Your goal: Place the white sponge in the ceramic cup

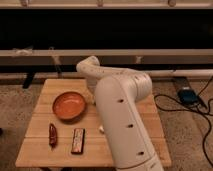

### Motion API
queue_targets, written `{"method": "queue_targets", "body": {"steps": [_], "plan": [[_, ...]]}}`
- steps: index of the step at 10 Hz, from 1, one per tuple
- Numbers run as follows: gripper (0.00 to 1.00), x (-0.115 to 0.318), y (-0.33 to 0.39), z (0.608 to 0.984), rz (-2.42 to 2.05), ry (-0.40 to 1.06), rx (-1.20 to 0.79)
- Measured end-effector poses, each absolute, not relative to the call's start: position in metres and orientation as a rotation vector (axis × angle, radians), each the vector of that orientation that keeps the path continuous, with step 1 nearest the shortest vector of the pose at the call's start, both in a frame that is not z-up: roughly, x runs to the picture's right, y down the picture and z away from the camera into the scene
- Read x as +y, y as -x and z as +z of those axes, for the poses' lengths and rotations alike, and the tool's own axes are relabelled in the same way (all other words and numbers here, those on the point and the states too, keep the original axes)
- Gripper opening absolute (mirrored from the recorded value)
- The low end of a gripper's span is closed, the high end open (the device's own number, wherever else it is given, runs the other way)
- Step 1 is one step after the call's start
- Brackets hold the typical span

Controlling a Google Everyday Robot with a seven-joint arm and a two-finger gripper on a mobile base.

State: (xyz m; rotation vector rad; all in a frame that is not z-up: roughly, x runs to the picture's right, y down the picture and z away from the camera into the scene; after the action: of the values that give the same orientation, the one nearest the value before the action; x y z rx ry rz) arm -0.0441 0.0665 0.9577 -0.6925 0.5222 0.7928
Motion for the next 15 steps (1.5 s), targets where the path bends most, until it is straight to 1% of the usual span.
{"method": "queue_targets", "body": {"steps": [1, 3, 4, 5, 7, 8, 9, 11, 13, 15], "plan": [[0.37, 0.069, 0.042, 0.960, 0.789, 0.706, 0.545], [0.15, 0.070, 0.045, 0.960, 0.783, 0.717, 0.556], [0.06, 0.069, 0.044, 0.960, 0.784, 0.715, 0.555], [0.01, 0.069, 0.045, 0.960, 0.781, 0.714, 0.555], [0.00, 0.067, 0.048, 0.955, 0.778, 0.709, 0.537], [0.00, 0.064, 0.050, 0.946, 0.780, 0.705, 0.519], [0.00, 0.061, 0.055, 0.930, 0.781, 0.704, 0.497], [0.00, 0.045, 0.069, 0.885, 0.781, 0.700, 0.446], [0.00, 0.027, 0.081, 0.829, 0.777, 0.704, 0.395], [0.00, 0.021, 0.103, 0.789, 0.748, 0.722, 0.356]]}}
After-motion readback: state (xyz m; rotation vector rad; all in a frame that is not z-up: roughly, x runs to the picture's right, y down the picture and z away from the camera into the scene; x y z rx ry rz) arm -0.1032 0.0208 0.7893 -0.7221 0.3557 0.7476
